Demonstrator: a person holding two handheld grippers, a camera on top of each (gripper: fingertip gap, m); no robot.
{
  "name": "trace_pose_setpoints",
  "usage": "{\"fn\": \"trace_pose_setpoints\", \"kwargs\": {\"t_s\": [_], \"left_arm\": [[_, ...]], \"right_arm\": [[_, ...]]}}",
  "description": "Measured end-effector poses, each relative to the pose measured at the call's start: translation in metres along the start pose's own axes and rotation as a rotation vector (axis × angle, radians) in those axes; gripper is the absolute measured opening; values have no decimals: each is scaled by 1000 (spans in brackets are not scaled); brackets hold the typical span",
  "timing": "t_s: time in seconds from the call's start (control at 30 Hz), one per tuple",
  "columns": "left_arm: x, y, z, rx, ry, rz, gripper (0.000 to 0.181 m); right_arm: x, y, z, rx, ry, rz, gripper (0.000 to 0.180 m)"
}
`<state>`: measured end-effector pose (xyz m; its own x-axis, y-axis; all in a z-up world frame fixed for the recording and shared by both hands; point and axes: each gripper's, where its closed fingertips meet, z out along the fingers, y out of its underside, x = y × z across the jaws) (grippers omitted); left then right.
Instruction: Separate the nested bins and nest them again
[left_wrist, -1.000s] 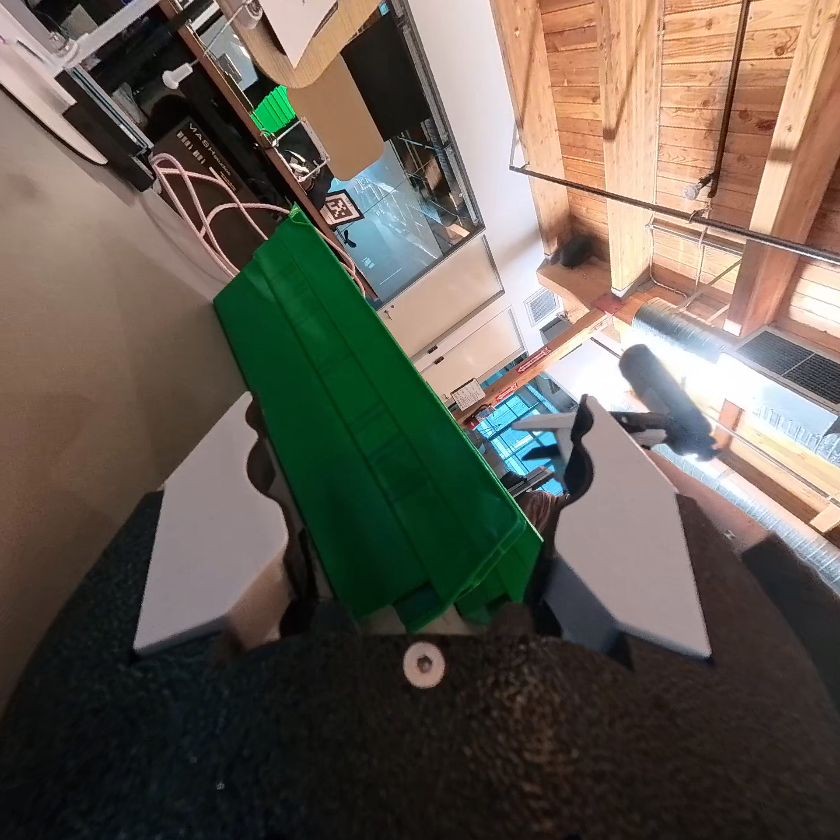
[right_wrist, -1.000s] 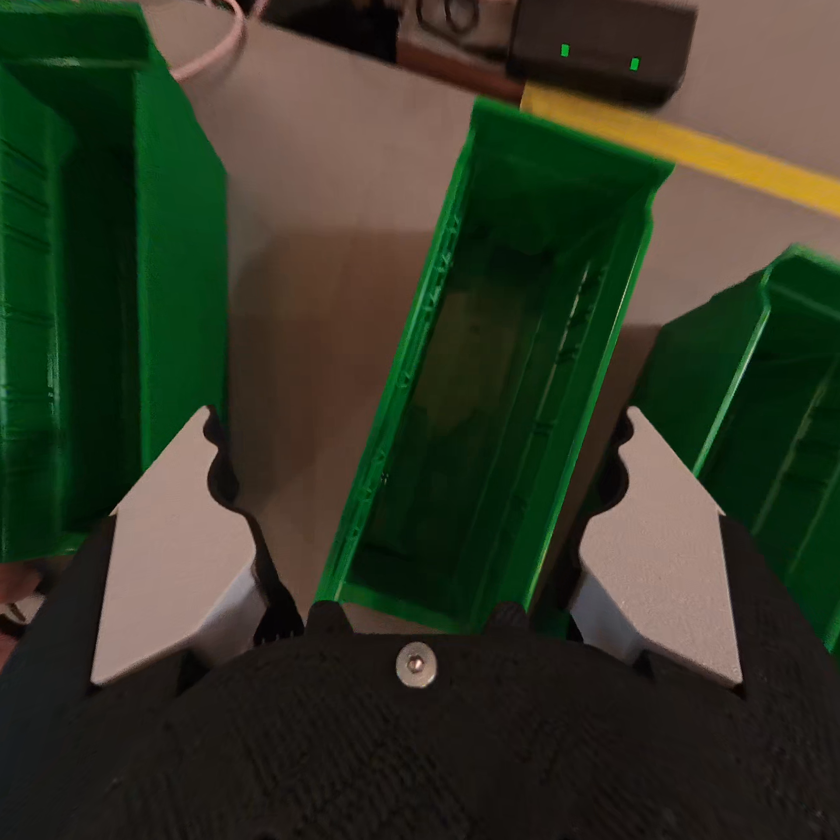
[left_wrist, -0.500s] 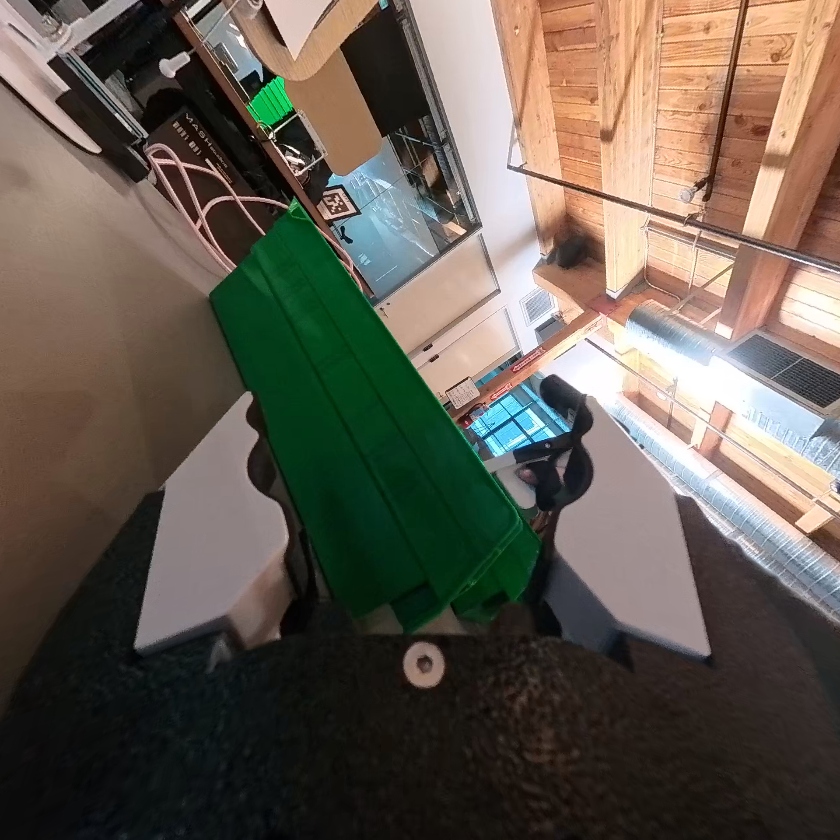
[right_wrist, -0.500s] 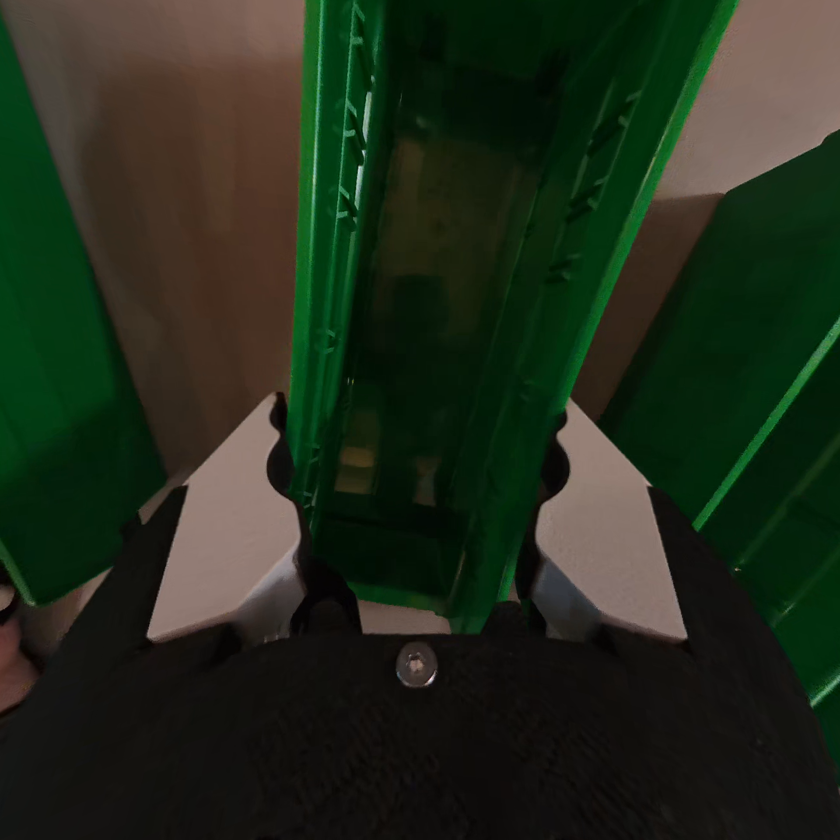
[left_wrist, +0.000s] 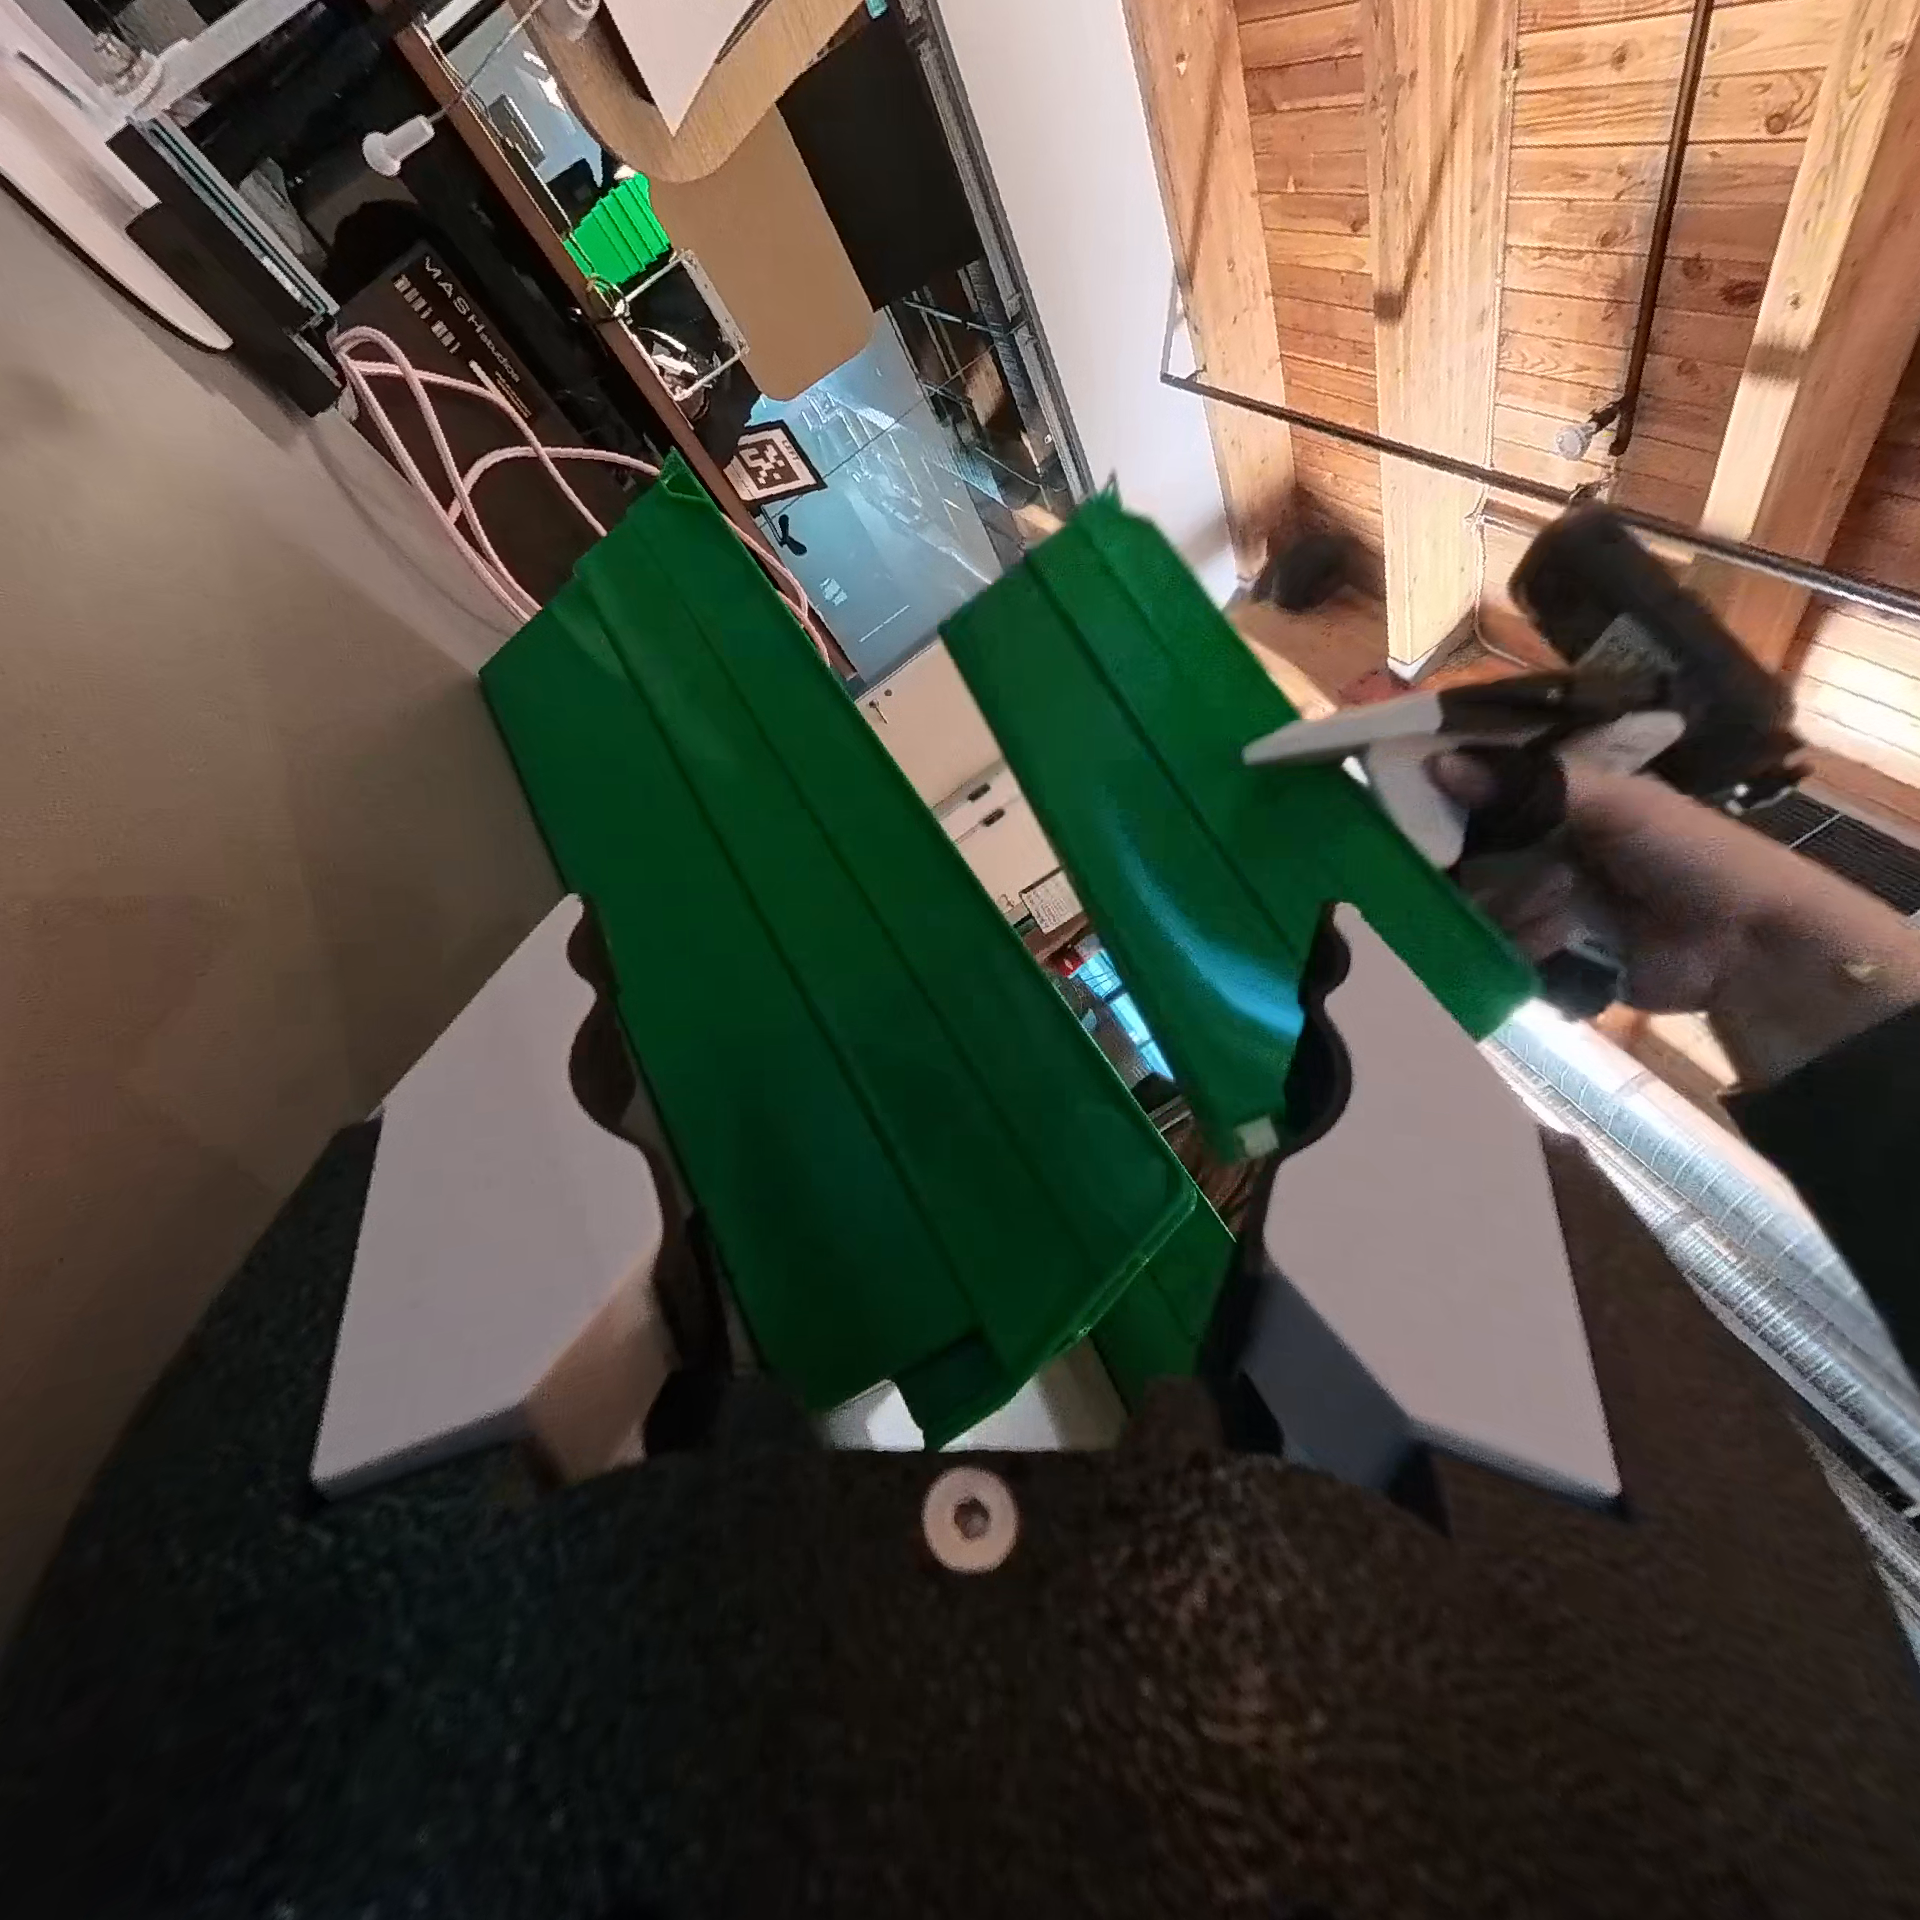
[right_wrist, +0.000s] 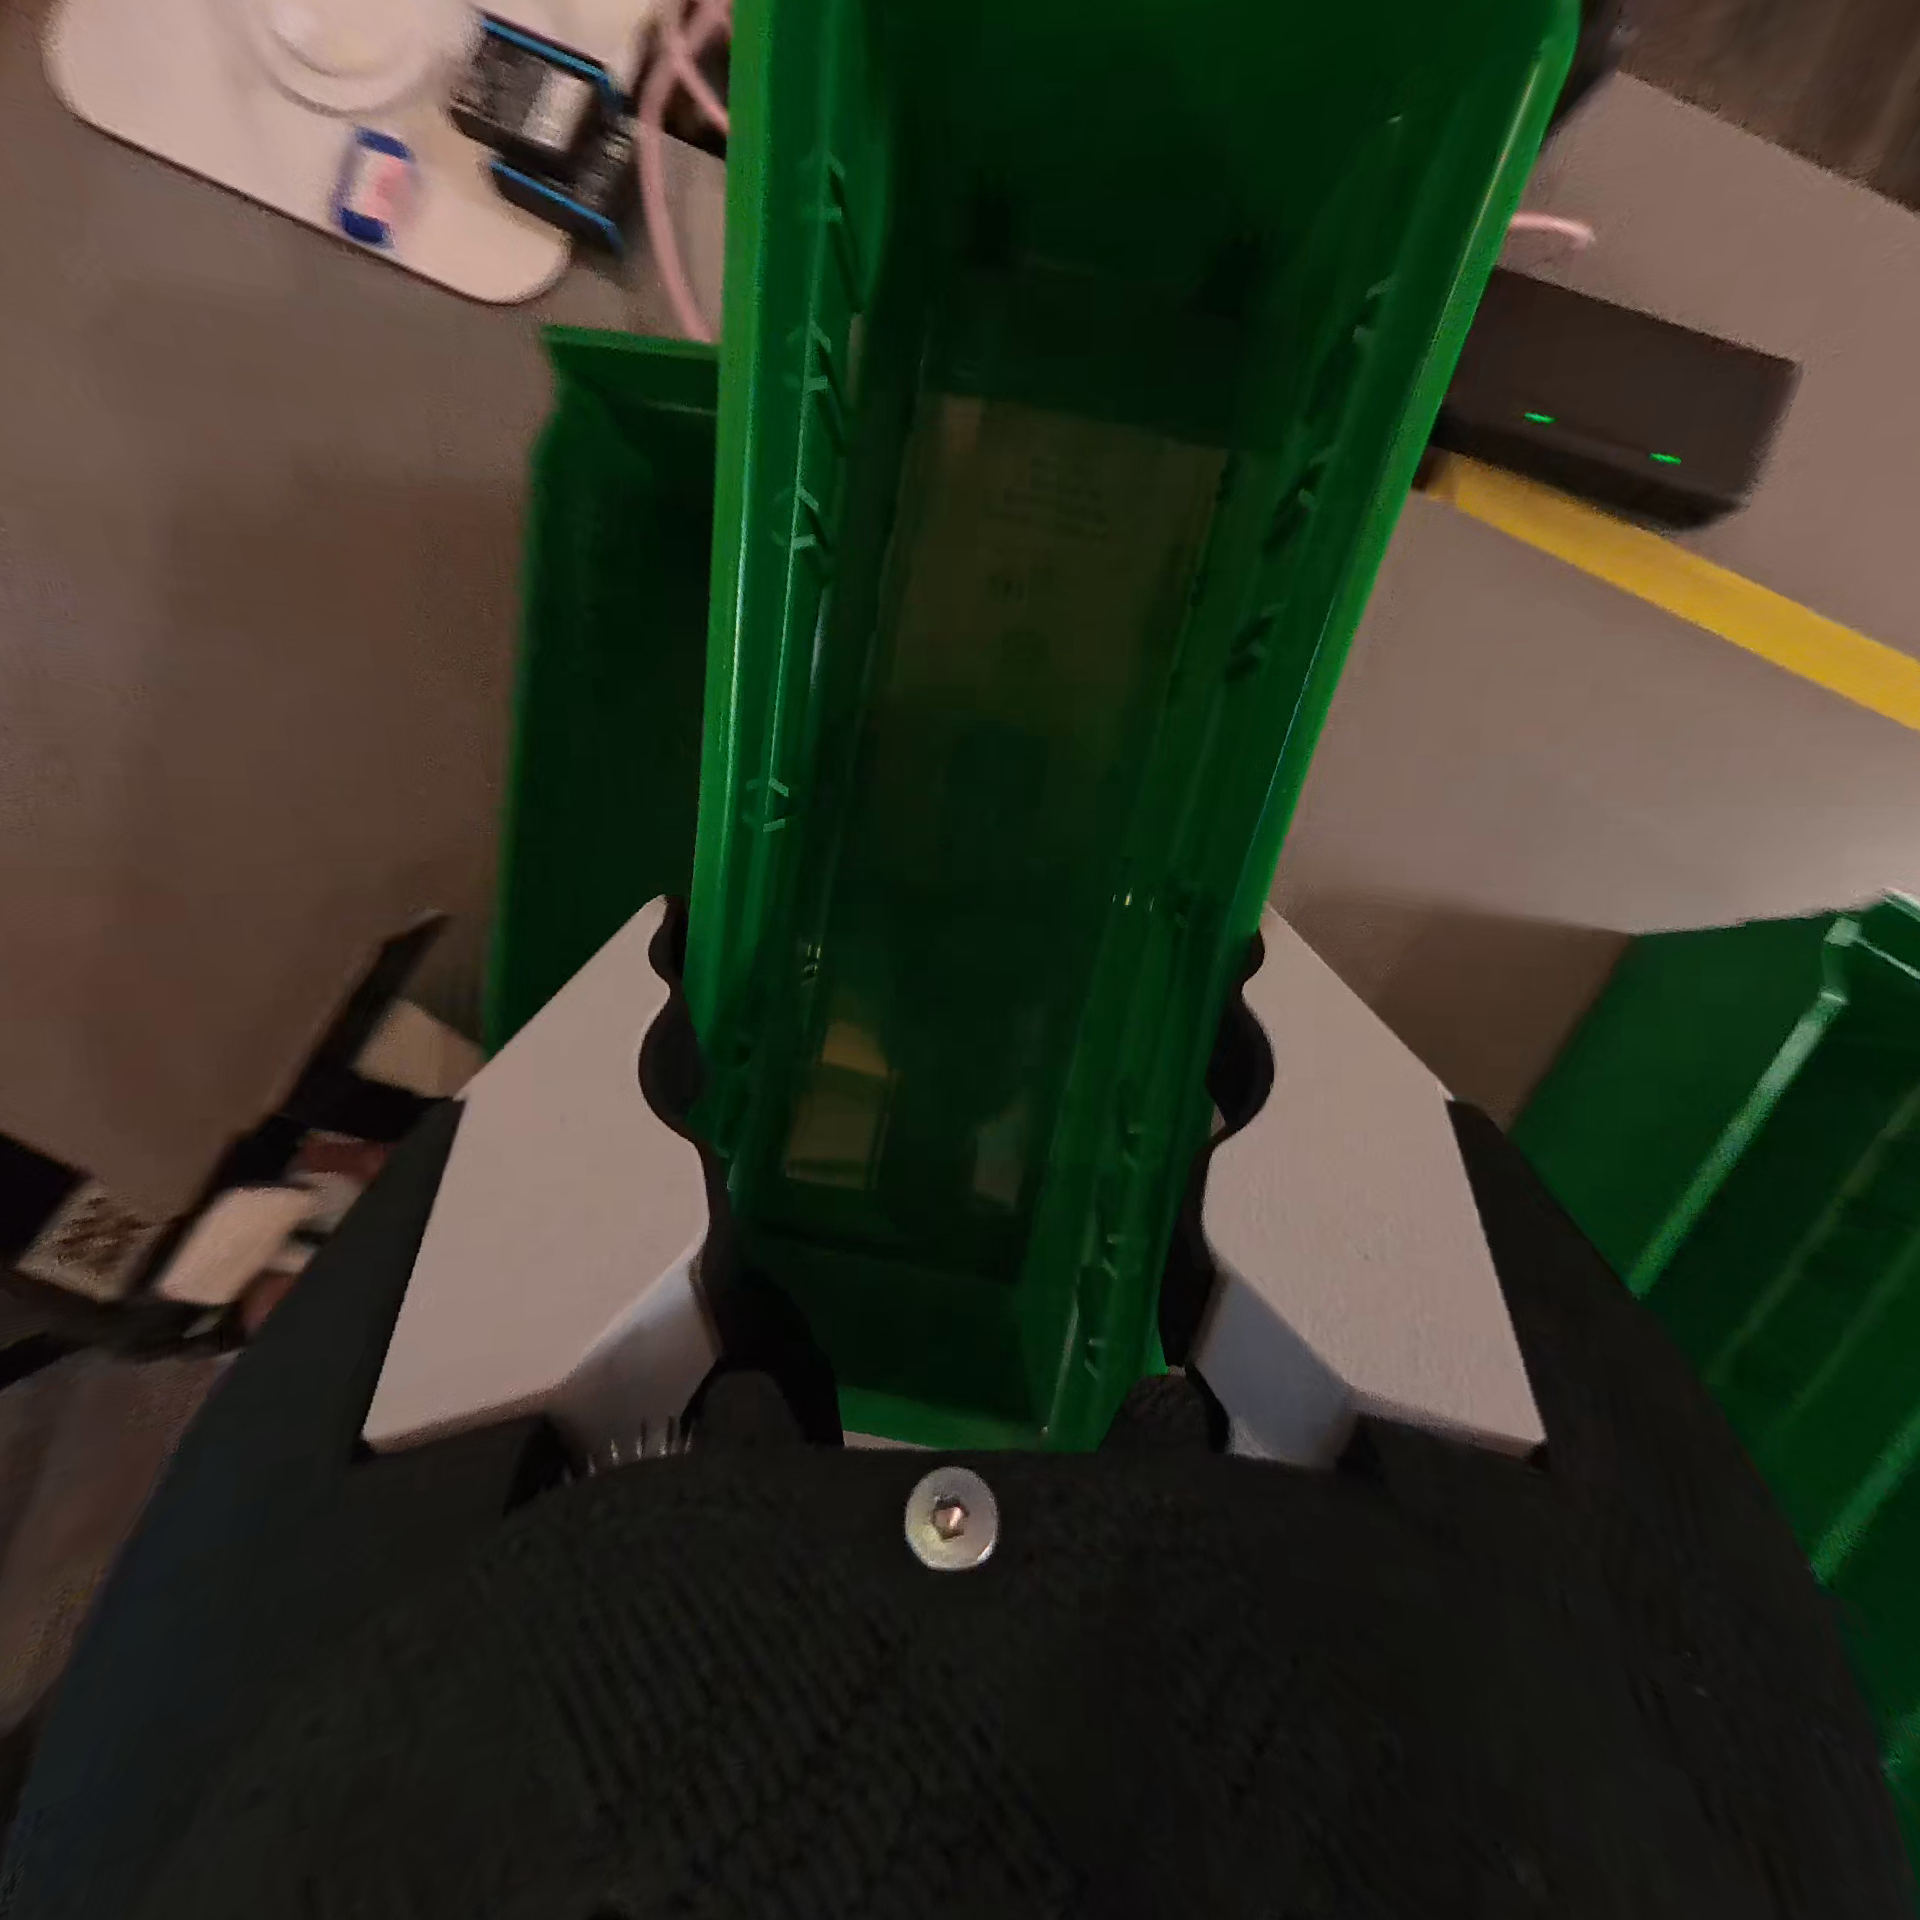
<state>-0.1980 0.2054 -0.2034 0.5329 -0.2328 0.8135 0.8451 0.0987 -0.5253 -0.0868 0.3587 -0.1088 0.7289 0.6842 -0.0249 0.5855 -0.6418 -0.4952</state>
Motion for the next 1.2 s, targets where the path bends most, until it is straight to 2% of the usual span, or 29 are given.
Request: {"fn": "trace_pose_setpoints", "kwargs": {"t_s": [0.17, 0.4, 1.07, 1.2], "left_arm": [[1, 0, 0, 2, 3, 0, 128], [1, 0, -1, 3, 7, -11, 127], [1, 0, 0, -2, 16, -20, 125], [1, 1, 0, -3, 17, -22, 125]], "right_arm": [[-66, -9, 5, -24, -138, 8, 101], [-99, 7, 36, -107, -174, 17, 103], [-97, 36, 94, -138, -55, -23, 107], [-97, 39, 99, -137, -16, -54, 113]]}}
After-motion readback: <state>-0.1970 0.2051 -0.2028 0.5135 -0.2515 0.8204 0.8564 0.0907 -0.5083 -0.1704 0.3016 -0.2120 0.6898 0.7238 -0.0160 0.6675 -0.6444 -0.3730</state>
